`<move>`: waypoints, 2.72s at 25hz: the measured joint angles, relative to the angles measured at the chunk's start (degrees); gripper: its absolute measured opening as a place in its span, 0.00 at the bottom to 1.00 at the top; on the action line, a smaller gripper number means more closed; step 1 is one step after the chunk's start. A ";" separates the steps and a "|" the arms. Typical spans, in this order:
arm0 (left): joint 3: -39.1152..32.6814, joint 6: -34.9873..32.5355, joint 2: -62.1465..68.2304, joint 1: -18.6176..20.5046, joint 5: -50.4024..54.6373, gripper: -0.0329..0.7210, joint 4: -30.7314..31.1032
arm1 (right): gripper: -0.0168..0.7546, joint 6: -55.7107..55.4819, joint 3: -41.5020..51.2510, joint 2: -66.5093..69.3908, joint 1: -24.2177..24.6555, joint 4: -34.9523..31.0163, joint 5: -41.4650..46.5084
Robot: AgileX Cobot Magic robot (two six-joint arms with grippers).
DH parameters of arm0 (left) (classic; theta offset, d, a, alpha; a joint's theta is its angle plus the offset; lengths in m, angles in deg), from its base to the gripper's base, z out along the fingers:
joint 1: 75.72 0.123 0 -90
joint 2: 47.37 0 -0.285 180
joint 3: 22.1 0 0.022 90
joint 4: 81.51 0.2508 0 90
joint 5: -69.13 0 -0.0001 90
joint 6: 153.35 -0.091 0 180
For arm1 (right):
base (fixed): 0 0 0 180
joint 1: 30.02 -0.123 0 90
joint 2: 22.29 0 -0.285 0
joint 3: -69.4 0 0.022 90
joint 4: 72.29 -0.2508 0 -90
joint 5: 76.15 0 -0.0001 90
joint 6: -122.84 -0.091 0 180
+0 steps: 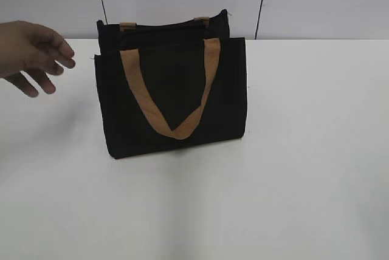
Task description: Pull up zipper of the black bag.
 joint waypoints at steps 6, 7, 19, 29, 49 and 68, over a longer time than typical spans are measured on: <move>0.00 0.00 0.00 0.00 0.00 0.36 0.00 | 0.63 0.00 0.00 0.00 0.00 0.00 0.00; 0.00 0.00 0.00 0.00 0.00 0.36 0.00 | 0.63 0.00 0.00 0.00 0.00 0.00 0.00; 0.00 0.00 0.00 0.00 0.00 0.36 0.00 | 0.63 0.00 0.00 0.00 0.00 0.00 0.00; 0.00 0.00 0.00 0.00 0.00 0.36 0.00 | 0.63 0.00 0.00 0.00 0.00 0.00 0.00; 0.00 0.00 0.00 0.00 0.00 0.36 0.00 | 0.63 0.00 0.00 0.00 0.00 0.00 0.00; 0.00 0.00 0.00 0.00 0.00 0.36 0.00 | 0.63 0.00 0.00 0.00 0.00 0.00 0.00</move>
